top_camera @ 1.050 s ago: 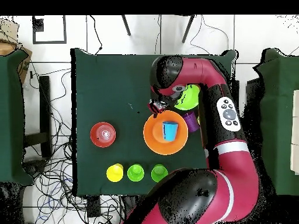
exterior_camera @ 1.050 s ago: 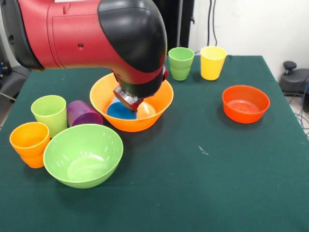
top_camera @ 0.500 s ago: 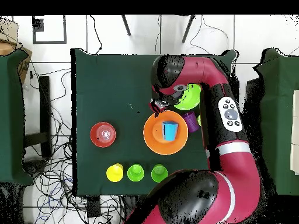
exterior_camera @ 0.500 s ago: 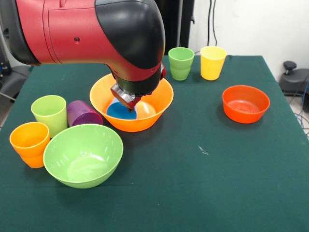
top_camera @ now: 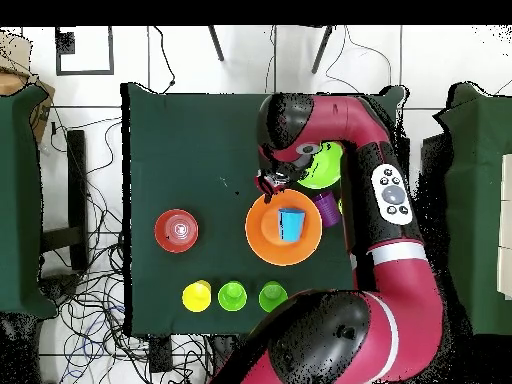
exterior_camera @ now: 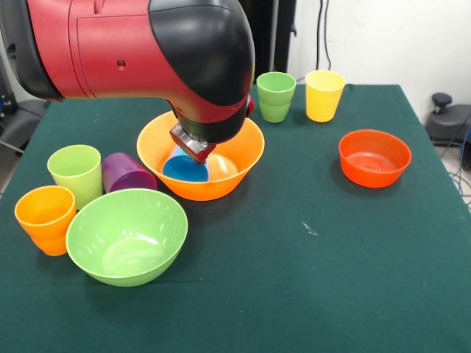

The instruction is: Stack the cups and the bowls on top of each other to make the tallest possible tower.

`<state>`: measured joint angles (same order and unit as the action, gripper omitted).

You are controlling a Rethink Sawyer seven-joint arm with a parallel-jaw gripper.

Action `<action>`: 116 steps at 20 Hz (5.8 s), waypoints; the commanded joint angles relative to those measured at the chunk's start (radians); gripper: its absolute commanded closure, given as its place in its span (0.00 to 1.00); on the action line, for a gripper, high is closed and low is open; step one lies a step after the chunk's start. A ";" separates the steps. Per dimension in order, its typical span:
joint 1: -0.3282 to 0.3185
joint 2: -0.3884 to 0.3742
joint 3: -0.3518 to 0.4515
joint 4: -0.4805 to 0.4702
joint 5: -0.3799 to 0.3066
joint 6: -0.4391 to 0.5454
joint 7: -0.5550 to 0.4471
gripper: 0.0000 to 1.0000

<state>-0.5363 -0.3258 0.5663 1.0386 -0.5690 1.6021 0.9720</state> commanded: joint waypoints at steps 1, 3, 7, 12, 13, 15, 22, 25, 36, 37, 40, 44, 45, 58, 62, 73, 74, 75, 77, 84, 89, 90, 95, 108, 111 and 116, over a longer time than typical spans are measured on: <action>0.044 0.050 0.014 -0.059 -0.107 0.088 -0.307 0.00; 0.043 0.059 0.017 -0.061 -0.109 0.073 -0.303 0.00; 0.039 0.059 0.026 -0.051 -0.113 0.043 -0.306 0.00; 0.022 0.044 0.043 -0.043 -0.108 0.018 -0.339 0.00; 0.014 0.048 0.044 -0.033 -0.106 -0.009 -0.334 0.00; 0.000 0.061 0.047 -0.023 -0.106 -0.046 -0.336 0.00; -0.010 0.064 0.055 -0.029 -0.116 -0.049 -0.353 0.00; -0.021 0.081 0.060 -0.031 -0.127 -0.078 -0.367 0.00; -0.038 0.104 0.071 -0.028 -0.142 -0.137 -0.381 0.00; -0.035 0.107 0.070 -0.031 -0.143 -0.144 -0.370 0.00; -0.021 0.111 0.069 -0.037 -0.141 -0.151 -0.333 0.00; -0.006 0.103 0.070 -0.041 -0.132 -0.122 -0.305 0.00; -0.004 0.102 0.070 -0.041 -0.131 -0.116 -0.307 0.00; 0.008 0.094 0.054 -0.046 -0.146 -0.058 -0.314 0.00; 0.006 0.090 0.053 -0.038 -0.140 -0.062 -0.302 0.00; 0.016 0.088 0.048 -0.032 -0.148 -0.066 -0.294 0.00; 0.016 0.088 0.048 -0.032 -0.148 -0.063 -0.295 0.00; 0.016 0.088 0.048 -0.033 -0.147 -0.060 -0.296 0.00; 0.019 0.088 0.047 -0.036 -0.148 -0.055 -0.295 0.00; 0.026 0.091 0.046 -0.043 -0.149 -0.054 -0.289 0.00; 0.030 0.090 0.044 -0.041 -0.149 -0.054 -0.285 0.00; 0.030 0.089 0.044 -0.041 -0.149 -0.053 -0.285 0.00; 0.032 0.088 0.043 -0.042 -0.148 -0.045 -0.288 0.00; 0.025 0.086 0.035 -0.019 -0.151 -0.056 -0.285 1.00; 0.028 0.086 0.037 -0.029 -0.156 -0.045 -0.302 1.00; 0.023 0.064 0.039 -0.003 -0.157 -0.069 -0.304 1.00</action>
<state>-0.5367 -0.2587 0.6018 1.0183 -0.6365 1.5502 0.9714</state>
